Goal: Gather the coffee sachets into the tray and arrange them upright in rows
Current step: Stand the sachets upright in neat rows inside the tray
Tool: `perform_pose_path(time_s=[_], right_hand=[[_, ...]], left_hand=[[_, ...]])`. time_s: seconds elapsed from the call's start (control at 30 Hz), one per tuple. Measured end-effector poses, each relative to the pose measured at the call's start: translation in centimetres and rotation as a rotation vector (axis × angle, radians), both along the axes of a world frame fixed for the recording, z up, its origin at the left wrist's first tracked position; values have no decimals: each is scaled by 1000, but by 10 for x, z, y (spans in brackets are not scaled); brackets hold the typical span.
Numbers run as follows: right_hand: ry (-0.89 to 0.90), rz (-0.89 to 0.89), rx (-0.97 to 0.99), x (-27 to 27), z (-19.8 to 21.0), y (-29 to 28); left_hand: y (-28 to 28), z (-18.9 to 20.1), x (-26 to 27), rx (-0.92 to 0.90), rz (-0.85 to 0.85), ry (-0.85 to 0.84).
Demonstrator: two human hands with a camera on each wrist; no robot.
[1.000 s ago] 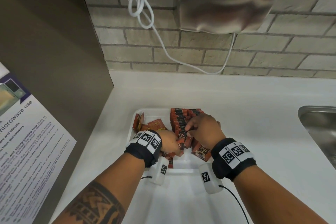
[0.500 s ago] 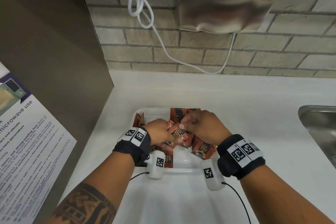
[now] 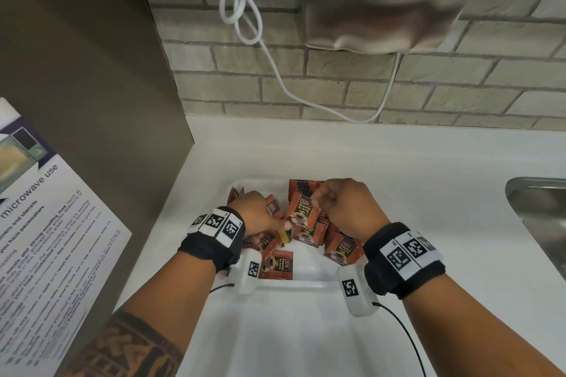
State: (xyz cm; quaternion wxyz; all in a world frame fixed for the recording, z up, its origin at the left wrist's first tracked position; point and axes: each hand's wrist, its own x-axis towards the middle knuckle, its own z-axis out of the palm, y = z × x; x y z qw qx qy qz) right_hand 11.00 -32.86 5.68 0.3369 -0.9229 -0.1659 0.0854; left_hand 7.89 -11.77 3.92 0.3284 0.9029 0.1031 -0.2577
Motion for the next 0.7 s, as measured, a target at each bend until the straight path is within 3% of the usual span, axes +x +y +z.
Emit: perform_pose_path(time_s=[0.1, 0.23, 0.37, 0.7], right_hand=[[60, 34, -58, -5, -4, -2], [39, -9, -157, -4, -20, 0], [6, -53, -236, -5, -26, 1], [22, -51, -296, 0, -40, -3]], left_hand=[[-3, 8, -1, 171, -141, 17], [-22, 4, -1, 86, -280, 87], [-45, -7, 0, 127, -429, 165], [-63, -15, 4, 208, -444, 214]])
